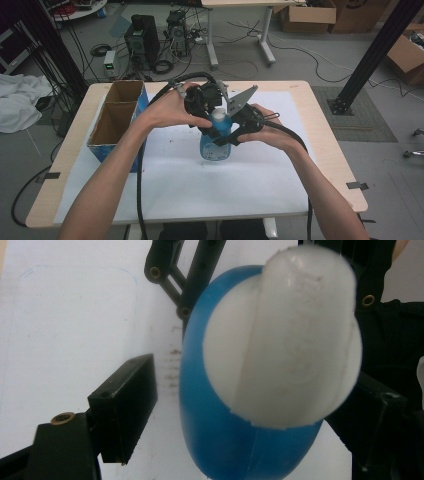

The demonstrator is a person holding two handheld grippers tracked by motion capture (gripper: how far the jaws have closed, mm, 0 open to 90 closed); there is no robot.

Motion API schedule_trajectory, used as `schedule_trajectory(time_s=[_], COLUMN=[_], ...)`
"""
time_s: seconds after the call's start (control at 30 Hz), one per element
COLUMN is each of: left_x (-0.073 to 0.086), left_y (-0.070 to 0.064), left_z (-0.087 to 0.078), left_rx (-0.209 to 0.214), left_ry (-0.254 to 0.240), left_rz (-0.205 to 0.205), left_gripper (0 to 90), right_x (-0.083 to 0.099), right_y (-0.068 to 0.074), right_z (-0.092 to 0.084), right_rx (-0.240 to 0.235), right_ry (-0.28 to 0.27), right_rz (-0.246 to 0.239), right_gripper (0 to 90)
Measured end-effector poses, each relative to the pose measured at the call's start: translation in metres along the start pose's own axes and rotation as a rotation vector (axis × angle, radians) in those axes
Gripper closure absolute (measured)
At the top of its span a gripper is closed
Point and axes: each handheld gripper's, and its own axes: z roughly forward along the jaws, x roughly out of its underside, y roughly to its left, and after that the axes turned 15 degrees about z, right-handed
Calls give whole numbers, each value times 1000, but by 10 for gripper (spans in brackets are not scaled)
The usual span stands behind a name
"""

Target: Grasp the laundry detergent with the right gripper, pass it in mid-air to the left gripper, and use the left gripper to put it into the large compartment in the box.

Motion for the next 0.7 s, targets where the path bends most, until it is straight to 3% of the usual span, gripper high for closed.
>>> schedule_trajectory(time_s=[0.7], left_x=[1], left_y=[-1], left_z=[6], left_rx=[-1], left_ry=[3], left_rz=[-4], left_gripper=[266], right_x=[1], right_y=[1], right_z=[1], right_rx=[8], right_ry=[10], right_rz=[2], right_gripper=[458])
